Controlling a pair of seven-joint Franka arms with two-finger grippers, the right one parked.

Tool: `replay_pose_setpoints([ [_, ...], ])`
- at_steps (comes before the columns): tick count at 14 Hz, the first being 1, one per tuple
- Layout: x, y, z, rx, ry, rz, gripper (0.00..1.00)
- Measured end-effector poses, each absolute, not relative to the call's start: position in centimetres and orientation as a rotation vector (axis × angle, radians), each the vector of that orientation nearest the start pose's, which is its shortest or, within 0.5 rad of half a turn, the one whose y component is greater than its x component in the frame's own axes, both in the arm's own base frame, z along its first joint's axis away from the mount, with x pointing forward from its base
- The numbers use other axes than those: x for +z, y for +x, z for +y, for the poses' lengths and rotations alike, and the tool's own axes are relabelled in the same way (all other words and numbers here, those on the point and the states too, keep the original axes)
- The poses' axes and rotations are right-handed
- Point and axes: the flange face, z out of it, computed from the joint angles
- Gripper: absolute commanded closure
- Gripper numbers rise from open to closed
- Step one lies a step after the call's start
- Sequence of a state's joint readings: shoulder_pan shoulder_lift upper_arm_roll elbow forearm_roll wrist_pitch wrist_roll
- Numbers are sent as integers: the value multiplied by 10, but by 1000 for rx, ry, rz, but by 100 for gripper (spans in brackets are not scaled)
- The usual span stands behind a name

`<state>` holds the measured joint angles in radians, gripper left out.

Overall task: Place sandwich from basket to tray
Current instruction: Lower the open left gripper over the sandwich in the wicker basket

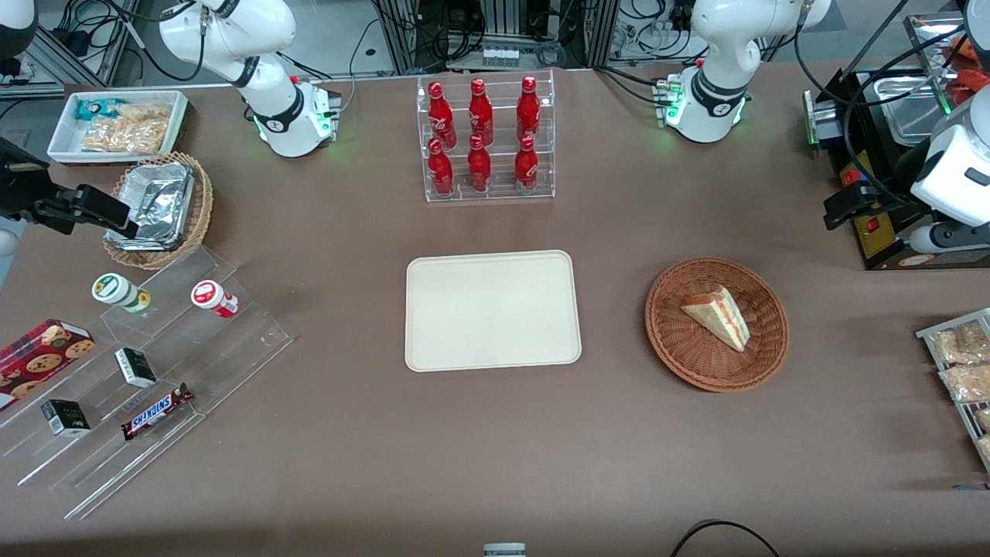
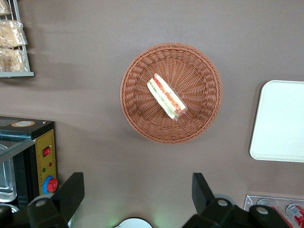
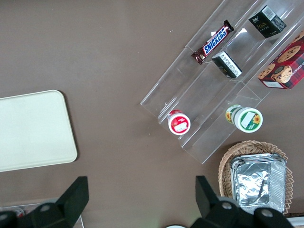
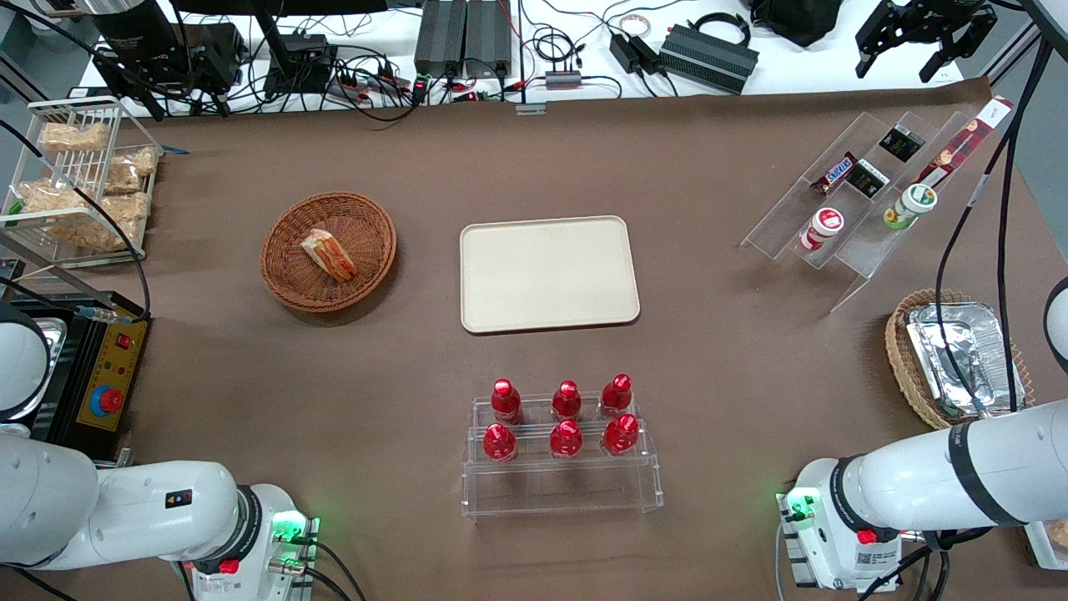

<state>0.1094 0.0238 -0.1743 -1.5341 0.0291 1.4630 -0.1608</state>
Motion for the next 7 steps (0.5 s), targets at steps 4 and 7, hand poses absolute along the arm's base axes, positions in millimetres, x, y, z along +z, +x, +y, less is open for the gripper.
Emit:
replay_pose_setpoints([
  [4, 618, 551, -22, 145, -3099, -177, 0],
  [7, 593, 562, -21, 200, -3098, -176, 0],
])
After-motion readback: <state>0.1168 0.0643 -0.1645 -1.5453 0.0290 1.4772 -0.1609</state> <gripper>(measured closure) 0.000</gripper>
